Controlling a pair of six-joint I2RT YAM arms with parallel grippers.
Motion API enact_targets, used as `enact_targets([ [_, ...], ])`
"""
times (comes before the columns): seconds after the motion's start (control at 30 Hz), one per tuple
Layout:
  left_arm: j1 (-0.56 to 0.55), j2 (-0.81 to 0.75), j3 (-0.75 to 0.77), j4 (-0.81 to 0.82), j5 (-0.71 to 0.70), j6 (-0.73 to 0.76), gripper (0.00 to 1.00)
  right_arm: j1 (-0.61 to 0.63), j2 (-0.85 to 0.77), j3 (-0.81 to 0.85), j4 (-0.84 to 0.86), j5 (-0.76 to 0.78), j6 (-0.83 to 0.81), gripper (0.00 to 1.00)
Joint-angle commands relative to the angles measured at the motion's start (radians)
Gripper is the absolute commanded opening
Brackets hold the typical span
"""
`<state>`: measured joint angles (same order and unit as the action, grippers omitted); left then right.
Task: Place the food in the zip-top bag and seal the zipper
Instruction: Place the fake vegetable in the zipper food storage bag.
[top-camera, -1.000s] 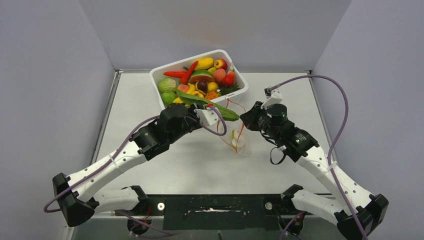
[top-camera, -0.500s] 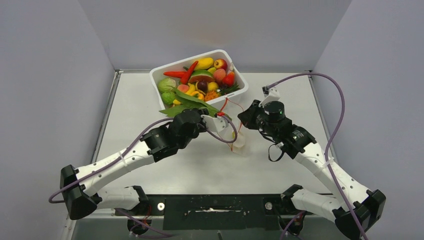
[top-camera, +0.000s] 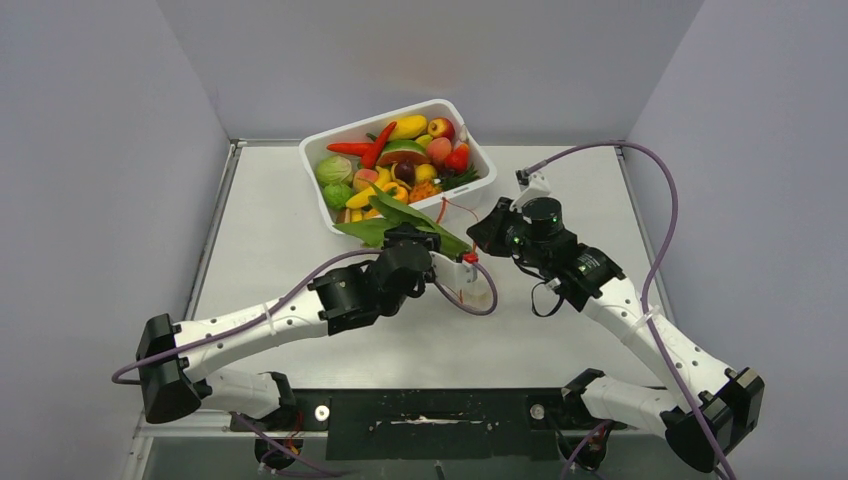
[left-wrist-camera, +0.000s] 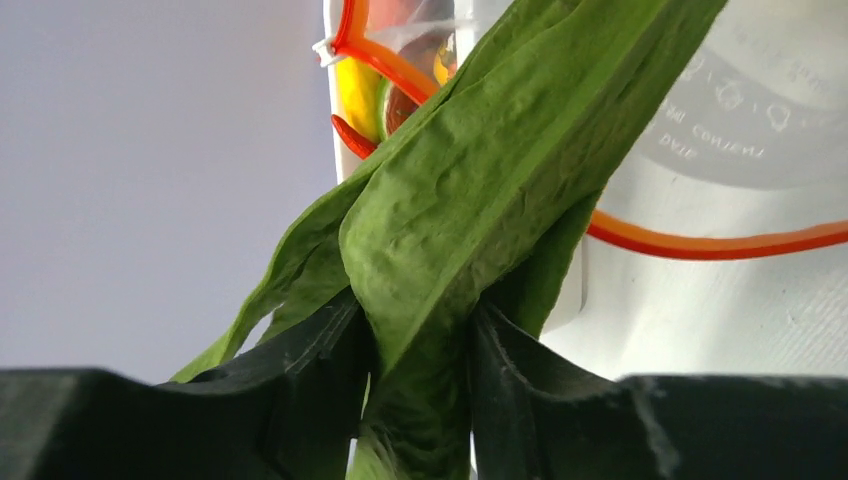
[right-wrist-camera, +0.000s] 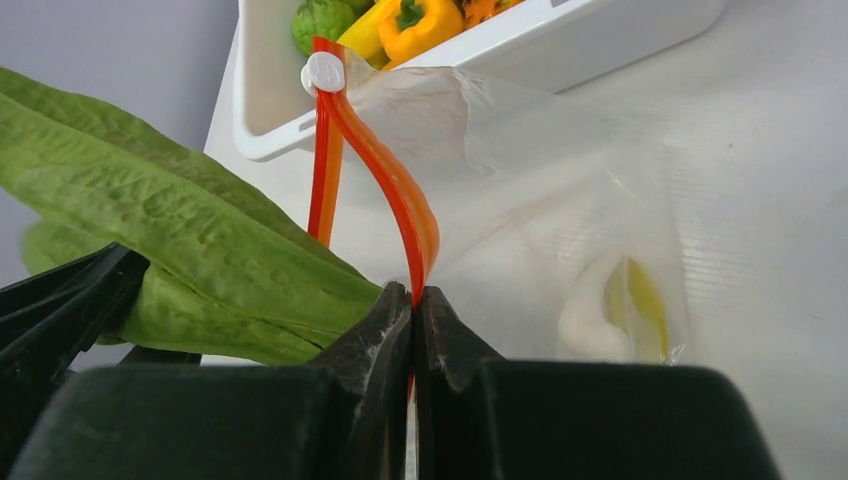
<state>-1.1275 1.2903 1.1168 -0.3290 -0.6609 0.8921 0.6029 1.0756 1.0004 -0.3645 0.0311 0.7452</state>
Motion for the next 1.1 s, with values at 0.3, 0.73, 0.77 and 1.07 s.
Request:
enact_targets([
  [0.3,-0.056,-0.009,0.004,0.143,-0.056,-0.021,0.55,0.000,-0.013,-0.020,0.126,-0.057,0.021,0.00],
  [0.73,-0.058,-0.129,-0.033,0.216,0.092,-0.058,0.56,-0.001,-0.014,-0.052,0.159,-0.070,0.029,0.00],
  [0.77,-0.059,-0.135,-0.041,0.207,0.112,-0.047,0.57,0.000,-0.013,-0.052,0.160,-0.070,0.029,0.00],
  [1.07,-0.066,-0.146,-0.026,0.131,0.117,0.057,0.62,-0.002,-0.012,-0.052,0.164,-0.075,0.029,0.00],
])
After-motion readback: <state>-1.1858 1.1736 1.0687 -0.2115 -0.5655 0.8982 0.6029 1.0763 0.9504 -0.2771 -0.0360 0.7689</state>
